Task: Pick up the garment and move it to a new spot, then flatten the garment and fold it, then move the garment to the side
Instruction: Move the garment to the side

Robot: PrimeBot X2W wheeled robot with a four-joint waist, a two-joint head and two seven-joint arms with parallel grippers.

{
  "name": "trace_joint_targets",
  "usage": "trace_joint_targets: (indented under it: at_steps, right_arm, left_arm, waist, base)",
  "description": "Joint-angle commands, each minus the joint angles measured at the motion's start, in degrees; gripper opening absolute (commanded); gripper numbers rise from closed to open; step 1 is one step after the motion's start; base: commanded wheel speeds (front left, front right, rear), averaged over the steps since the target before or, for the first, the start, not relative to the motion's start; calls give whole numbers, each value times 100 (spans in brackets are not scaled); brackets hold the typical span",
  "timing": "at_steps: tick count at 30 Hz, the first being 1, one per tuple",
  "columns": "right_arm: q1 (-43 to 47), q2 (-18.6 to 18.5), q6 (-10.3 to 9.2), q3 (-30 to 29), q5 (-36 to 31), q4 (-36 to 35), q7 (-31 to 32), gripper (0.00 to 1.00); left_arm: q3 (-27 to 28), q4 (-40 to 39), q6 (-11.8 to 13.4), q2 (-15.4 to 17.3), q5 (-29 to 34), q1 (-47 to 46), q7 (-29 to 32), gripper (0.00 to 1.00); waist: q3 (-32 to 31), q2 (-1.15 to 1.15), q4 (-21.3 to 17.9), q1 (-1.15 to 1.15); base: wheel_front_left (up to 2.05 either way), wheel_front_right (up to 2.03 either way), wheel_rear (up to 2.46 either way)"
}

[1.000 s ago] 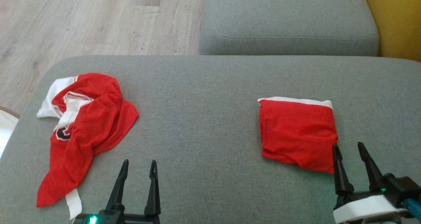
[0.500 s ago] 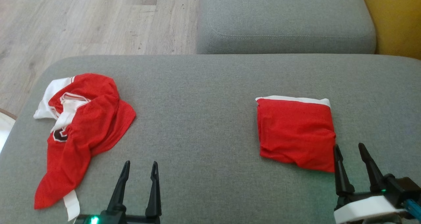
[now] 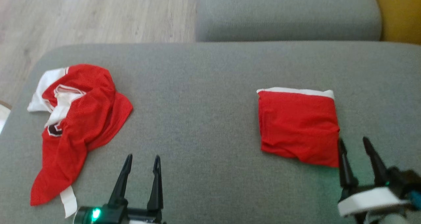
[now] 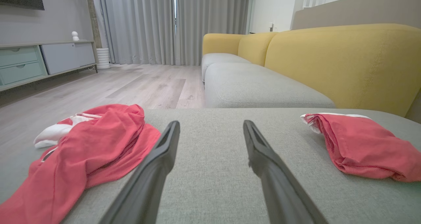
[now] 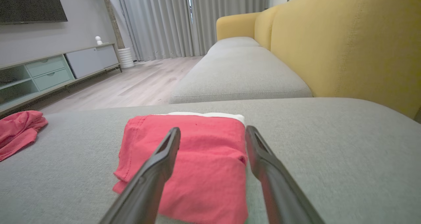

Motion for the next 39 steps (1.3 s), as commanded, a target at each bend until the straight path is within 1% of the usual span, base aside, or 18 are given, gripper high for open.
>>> trace_joint_targets:
  at_steps: [1,5,6,7,10,13,16,18,19,20,21,22,24,29,39]
  right_arm:
    - [-557,-303,-4,137,107,-24,-79,100]
    - [-1130,-579,-4,141,394,559,-41,100]
    - [-1130,-579,-4,141,394,559,-41,100]
    - [-1305,-646,-4,126,483,724,42,100]
    - [-1799,-838,-4,44,650,1179,423,100]
    - [-2148,-942,-4,25,720,1556,845,100]
    - [-2278,-977,-4,174,803,1810,1255,100]
    - [-2266,-937,-4,322,989,1909,1573,100]
    - [-2252,-921,-4,380,1095,1933,1714,95]
    - [-2238,-908,-4,453,1199,1918,1816,68]
    - [-2225,-905,-4,493,1301,1898,1891,23]
    - [-2228,-925,-4,522,1357,1857,1921,0]
    - [-2294,-1054,-4,476,1376,1695,1812,0]
    - [-2523,-1508,-4,246,1039,1414,1795,0]
    - [-3107,-2909,-4,-537,350,928,2169,0]
  left_arm:
    - [89,-245,-7,-21,20,-389,-29,100]
    - [9,-287,20,-21,-46,-565,-29,100]
    - [9,-287,20,-21,-46,-565,-29,100]
    - [-19,-295,24,-21,-55,-630,-29,100]
    - [-138,-271,29,-21,-75,-819,-29,100]
    - [-254,-234,39,-21,-108,-1000,-29,100]
    - [-344,-181,47,-21,-160,-1119,-29,100]
    - [-380,-147,64,-21,-199,-1172,-29,100]
    - [-394,-138,78,-21,-214,-1196,-29,100]
    - [-406,-132,93,-21,-226,-1217,-29,100]
    - [-419,-124,106,-21,-242,-1234,-29,100]
    - [-429,-116,118,-21,-258,-1247,-29,100]
    - [-449,-116,137,-21,-295,-1301,-29,100]
    - [-444,-175,113,-22,-293,-1449,-29,100]
    - [-430,-266,-66,-22,-80,-2030,-29,100]
  waist:
    - [245,0,12,0]
    - [624,0,33,0]
    - [624,0,33,0]
    - [720,0,44,0]
    - [1000,0,93,0]
    - [1201,0,163,0]
    - [1291,0,219,0]
    - [1332,0,233,0]
    - [1353,0,232,0]
    - [1376,0,227,0]
    - [1394,0,216,0]
    - [1429,0,195,0]
    - [1537,0,116,0]
    - [1858,0,-111,0]
    - [2859,0,-620,0]
  base:
    - [0,0,0]
    - [0,0,0]
    - [0,0,0]
    - [0,0,0]
    - [0,0,0]
    - [0,0,0]
    - [0,0,0]
    - [0,0,0]
    - [0,0,0]
    - [0,0,0]
    - [0,0,0]
    - [0,0,0]
    - [0,0,0]
    - [0,0,0]
    - [0,0,0]
